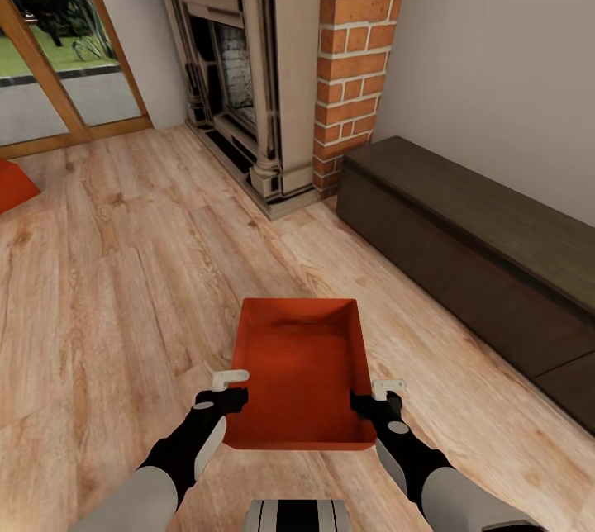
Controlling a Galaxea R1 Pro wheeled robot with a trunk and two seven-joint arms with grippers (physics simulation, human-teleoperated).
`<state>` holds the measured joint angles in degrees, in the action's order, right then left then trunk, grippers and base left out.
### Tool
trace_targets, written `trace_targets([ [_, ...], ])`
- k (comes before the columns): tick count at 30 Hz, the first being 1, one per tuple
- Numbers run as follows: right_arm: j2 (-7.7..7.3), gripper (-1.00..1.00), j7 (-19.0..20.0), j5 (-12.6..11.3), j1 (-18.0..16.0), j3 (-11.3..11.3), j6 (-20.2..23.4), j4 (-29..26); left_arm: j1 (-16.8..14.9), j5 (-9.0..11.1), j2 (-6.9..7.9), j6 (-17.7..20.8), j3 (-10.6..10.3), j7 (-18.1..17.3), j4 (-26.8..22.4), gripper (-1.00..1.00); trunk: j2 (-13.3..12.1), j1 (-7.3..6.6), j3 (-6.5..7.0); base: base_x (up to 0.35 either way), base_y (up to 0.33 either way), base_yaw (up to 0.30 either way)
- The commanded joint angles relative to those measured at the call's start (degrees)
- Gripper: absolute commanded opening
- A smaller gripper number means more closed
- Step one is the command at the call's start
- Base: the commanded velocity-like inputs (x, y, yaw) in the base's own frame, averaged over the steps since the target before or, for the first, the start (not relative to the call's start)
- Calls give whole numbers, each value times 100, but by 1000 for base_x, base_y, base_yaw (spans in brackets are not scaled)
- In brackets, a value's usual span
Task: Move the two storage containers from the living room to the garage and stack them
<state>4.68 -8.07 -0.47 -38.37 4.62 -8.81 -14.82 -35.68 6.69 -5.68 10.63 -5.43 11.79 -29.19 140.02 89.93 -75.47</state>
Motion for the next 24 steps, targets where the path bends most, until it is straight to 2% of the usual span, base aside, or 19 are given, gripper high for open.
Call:
trace_targets([
  [1, -2, 100, -45, -6, -3, 47, -12, 6, -1, 60, 3, 27, -46, 52, -8, 100, 1, -1, -4, 0, 0, 0],
  [14, -2, 100, -45, 12, -3, 47, -13, 6, -1, 67, -5, 27, -49, 52, 9, 100, 1, -1, -4, 0, 0, 0],
  [17, 0, 100, -45, 12, -3, 47, -13, 6, -1, 68, -7, 27, -53, 52, 10, 100, 122, 65, -58, 0, 0, 0],
  [24, 6, 100, -45, 20, -3, 55, -11, 6, -1, 74, -11, 35, -53, 47, -23, 100, 122, 65, -58, 0, 0, 0],
])
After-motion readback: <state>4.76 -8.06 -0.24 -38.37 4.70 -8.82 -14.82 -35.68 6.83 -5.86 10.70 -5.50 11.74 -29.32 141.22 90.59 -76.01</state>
